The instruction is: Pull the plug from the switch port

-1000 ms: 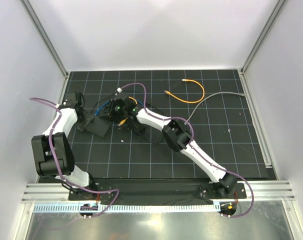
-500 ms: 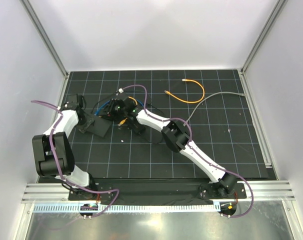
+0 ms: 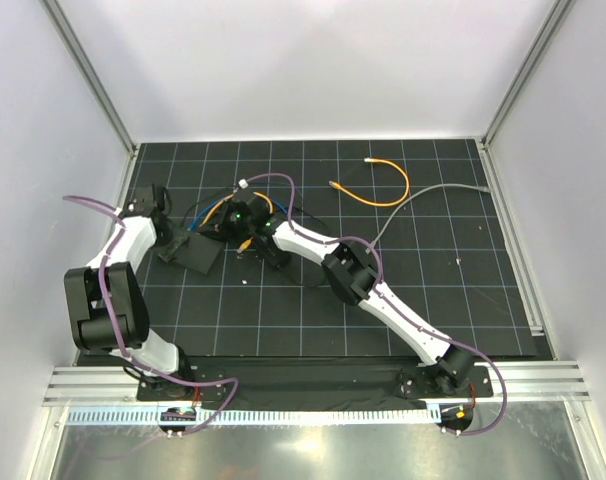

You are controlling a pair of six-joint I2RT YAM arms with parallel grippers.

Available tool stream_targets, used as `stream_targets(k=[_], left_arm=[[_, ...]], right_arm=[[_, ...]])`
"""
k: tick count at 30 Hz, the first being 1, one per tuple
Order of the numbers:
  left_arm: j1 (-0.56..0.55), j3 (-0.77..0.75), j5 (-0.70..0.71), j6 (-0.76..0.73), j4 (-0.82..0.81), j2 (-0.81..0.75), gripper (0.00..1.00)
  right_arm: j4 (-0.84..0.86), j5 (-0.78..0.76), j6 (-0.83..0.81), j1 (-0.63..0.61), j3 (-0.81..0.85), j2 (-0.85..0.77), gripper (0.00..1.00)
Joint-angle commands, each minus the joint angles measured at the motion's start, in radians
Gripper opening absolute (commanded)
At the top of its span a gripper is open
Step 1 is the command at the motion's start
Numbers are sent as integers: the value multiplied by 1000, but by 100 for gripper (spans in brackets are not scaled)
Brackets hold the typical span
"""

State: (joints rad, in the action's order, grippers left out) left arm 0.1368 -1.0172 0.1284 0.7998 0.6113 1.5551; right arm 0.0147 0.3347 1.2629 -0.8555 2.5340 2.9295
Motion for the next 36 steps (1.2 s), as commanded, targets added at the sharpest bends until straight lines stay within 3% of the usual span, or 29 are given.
stream_targets(k=[1, 5, 15, 26, 36], left_arm=[[-8, -95, -36, -27, -24, 9, 42], [-11, -153, -50, 2, 2, 92, 42], [-20, -153, 40, -20, 44, 166, 31], [-32, -193, 105, -94, 133, 284, 31], [-78, -210, 183, -117, 173, 326, 31]], right_arm=[[25, -17, -7, -5, -21, 11, 8], [74, -36, 6, -4, -58, 3, 1], [197, -63, 32, 12, -187, -55, 1], [280, -69, 159, 27, -193, -26, 1], [71, -233, 49, 27, -143, -47, 1]])
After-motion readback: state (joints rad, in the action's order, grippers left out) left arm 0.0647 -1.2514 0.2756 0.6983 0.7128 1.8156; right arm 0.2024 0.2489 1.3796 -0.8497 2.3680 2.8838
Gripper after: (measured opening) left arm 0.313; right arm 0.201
